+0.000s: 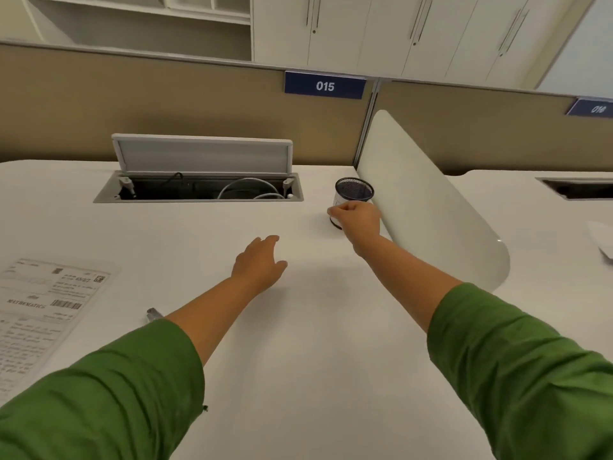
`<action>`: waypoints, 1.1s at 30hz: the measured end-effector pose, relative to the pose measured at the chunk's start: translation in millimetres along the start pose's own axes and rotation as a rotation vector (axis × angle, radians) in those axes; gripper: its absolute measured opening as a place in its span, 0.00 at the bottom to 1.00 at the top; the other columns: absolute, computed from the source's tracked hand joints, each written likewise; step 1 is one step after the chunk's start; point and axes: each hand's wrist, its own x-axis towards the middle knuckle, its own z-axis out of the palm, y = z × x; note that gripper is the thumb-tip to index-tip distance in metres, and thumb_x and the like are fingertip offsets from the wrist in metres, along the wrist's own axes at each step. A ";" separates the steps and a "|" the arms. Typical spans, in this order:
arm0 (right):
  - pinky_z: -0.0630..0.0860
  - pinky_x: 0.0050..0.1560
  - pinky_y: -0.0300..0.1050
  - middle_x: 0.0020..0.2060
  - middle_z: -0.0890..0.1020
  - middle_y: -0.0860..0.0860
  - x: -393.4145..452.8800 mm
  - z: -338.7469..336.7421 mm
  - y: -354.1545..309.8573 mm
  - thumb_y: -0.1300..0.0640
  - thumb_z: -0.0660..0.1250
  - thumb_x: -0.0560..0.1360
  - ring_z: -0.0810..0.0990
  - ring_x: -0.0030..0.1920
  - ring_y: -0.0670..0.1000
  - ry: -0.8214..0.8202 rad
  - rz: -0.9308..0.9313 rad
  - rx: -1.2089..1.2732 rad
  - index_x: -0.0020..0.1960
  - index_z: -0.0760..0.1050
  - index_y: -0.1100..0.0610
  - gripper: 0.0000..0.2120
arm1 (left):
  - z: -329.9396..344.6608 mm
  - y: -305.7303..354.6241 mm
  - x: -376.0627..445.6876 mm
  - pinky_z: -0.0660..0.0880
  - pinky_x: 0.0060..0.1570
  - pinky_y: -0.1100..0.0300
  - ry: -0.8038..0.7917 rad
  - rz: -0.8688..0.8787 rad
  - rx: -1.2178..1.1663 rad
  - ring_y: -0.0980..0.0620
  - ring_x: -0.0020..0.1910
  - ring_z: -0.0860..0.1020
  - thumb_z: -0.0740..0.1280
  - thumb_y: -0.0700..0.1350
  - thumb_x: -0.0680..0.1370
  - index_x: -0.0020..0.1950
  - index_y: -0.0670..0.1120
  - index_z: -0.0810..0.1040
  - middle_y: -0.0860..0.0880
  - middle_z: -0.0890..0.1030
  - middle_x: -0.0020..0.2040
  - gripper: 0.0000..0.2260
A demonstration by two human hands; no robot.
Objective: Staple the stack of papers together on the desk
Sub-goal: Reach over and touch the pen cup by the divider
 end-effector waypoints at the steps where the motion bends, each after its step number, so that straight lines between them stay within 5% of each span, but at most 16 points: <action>1: 0.69 0.34 0.40 0.27 0.75 0.44 9.7 -5.8 -0.9 0.55 0.70 0.68 0.72 0.31 0.46 0.019 -0.002 -0.015 0.28 0.74 0.51 0.10 | 6.4 4.2 6.6 0.61 0.69 0.49 0.003 0.013 0.027 0.46 0.74 0.57 0.63 0.50 0.77 0.73 0.48 0.59 0.45 0.63 0.74 0.26; 6: 0.68 0.34 0.41 0.35 0.81 0.56 46.5 -21.2 -13.8 0.57 0.67 0.67 0.73 0.35 0.51 0.062 -0.043 -0.132 0.36 0.79 0.59 0.06 | 13.8 14.8 23.8 0.59 0.70 0.49 0.022 0.025 0.052 0.46 0.75 0.55 0.62 0.51 0.78 0.73 0.49 0.59 0.45 0.61 0.75 0.26; 12: 0.77 0.47 0.46 0.40 0.83 0.52 99.9 -38.5 -28.1 0.56 0.67 0.67 0.81 0.46 0.55 0.115 -0.045 -0.304 0.40 0.81 0.53 0.04 | 14.3 29.0 49.0 0.59 0.70 0.50 0.015 0.055 0.055 0.47 0.75 0.54 0.61 0.51 0.78 0.74 0.48 0.58 0.45 0.60 0.75 0.26; 19: 0.74 0.55 0.47 0.49 0.82 0.53 131.4 -30.5 -28.6 0.54 0.69 0.69 0.78 0.52 0.56 0.128 0.031 -0.574 0.50 0.80 0.54 0.11 | 17.4 29.4 66.5 0.59 0.70 0.50 0.020 0.055 0.078 0.47 0.76 0.54 0.62 0.51 0.78 0.74 0.48 0.59 0.45 0.60 0.75 0.26; 33: 0.69 0.53 0.47 0.46 0.82 0.53 125.9 -33.0 -32.0 0.53 0.68 0.68 0.78 0.50 0.56 0.167 0.045 -0.564 0.48 0.80 0.55 0.10 | 8.7 18.7 64.9 0.60 0.69 0.49 0.034 0.026 0.106 0.46 0.75 0.55 0.62 0.51 0.77 0.73 0.48 0.59 0.45 0.61 0.75 0.26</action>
